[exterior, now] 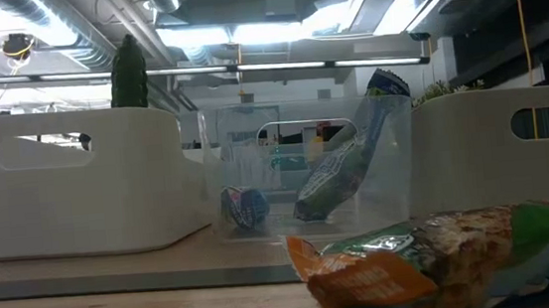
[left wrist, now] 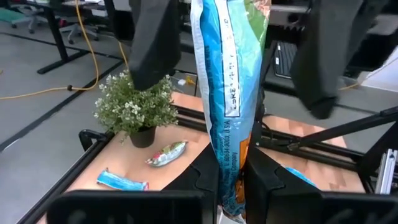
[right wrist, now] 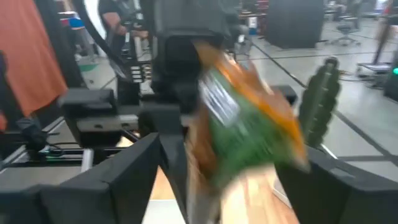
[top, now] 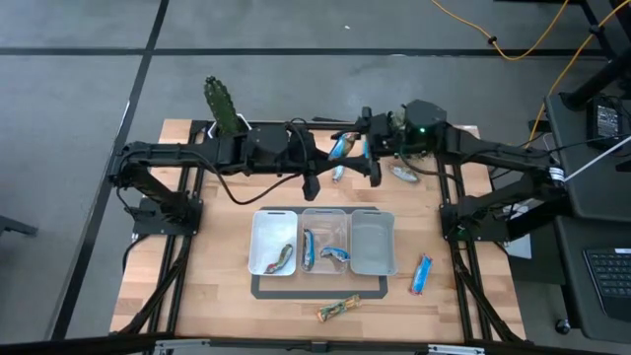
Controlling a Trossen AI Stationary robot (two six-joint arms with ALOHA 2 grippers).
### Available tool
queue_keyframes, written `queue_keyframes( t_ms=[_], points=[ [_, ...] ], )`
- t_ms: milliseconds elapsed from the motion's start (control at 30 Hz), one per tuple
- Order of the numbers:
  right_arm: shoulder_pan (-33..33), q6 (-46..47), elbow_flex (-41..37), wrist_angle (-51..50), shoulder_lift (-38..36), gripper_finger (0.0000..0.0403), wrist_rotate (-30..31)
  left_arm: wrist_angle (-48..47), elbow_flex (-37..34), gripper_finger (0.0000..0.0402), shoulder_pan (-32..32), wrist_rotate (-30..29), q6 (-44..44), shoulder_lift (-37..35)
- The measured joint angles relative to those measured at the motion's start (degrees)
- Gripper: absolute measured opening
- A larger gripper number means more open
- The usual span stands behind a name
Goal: Pick and place Granola Bars by type
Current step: Put the yellow granola bar into the gray bin
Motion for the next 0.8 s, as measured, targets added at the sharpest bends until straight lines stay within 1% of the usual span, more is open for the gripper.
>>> queue_keyframes(
  t_ms=[133, 367, 533, 567, 700, 800],
  points=[
    [0.0, -2.57, 1.57, -2.18, 0.54, 0.0236, -0.29, -1.12, 0.0, 0.0028, 0.13, -0.02, 0.02, -0.26],
    [-0.24, -3.08, 1.62, -3.57, -0.42, 0.012, -0.36, -2.32, 0.0, 0.0028, 0.59, -0.02, 1.51, -0.26],
    [-0.25, -3.86, 1.62, -3.77, -0.39, 0.0044, -1.72, -2.13, 0.0, 0.0028, 1.27, 0.07, 1.49, -0.26],
    [-0.24, -4.29, 1.62, -3.83, -0.4, 0.0035, -1.75, -2.05, 0.0, 0.0028, 1.27, 0.09, 1.49, -0.26],
    [-0.26, -5.08, 1.62, -3.84, -1.14, 0.003, -1.75, -1.43, 0.0, 0.0036, 1.29, 1.33, 1.55, -0.26],
    [-0.31, -5.57, 1.55, -4.32, -2.06, 0.0029, -1.75, -1.16, 0.0, 0.006, 1.26, 1.56, 2.09, -0.28]
  ],
)
